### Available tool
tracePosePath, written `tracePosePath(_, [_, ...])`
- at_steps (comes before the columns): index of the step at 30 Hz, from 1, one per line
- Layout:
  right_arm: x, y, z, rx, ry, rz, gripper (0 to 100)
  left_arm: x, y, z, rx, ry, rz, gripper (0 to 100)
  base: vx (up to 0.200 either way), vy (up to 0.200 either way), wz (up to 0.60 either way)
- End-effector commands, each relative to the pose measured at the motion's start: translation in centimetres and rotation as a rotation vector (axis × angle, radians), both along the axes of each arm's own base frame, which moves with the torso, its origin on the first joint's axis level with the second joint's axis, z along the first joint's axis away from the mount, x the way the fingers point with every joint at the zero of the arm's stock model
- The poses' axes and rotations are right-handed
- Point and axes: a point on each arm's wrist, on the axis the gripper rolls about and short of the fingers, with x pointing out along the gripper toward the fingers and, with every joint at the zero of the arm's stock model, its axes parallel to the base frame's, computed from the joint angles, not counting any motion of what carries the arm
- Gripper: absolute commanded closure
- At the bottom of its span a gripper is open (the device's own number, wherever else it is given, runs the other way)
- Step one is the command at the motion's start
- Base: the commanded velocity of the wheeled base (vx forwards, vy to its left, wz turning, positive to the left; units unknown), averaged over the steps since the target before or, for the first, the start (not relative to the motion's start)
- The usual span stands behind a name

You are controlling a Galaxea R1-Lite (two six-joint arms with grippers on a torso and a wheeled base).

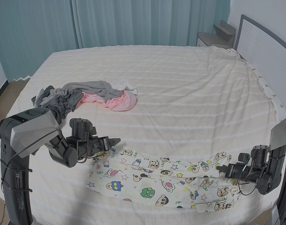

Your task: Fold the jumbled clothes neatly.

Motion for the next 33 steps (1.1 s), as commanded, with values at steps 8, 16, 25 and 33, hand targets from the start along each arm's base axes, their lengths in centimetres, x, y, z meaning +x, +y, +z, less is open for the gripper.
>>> tracePosePath(8, [0.1, 0.0, 0.1, 0.001, -0.013, -0.001, 100, -0.1, -0.3, -1.2, -0.009, 0.027, -0.014, 0, 0.000, 0.000, 0.00])
tracePosePath(16, [0.1, -0.1, 0.1, 0.001, -0.014, -0.002, 100, -0.4, -0.8, -1.3, -0.016, 0.036, -0.024, 100, 0.000, 0.000, 0.00])
tracePosePath(25, [0.4, -0.1, 0.0, 0.001, -0.019, -0.004, 100, -0.1, -0.5, -0.7, -0.024, -0.003, -0.011, 100, 0.000, 0.000, 0.00])
tracePosePath(33, [1.1, -0.4, 0.5, 0.002, -0.063, -0.020, 100, 0.3, 0.8, 2.3, -0.041, -0.099, 0.028, 100, 0.000, 0.000, 0.00])
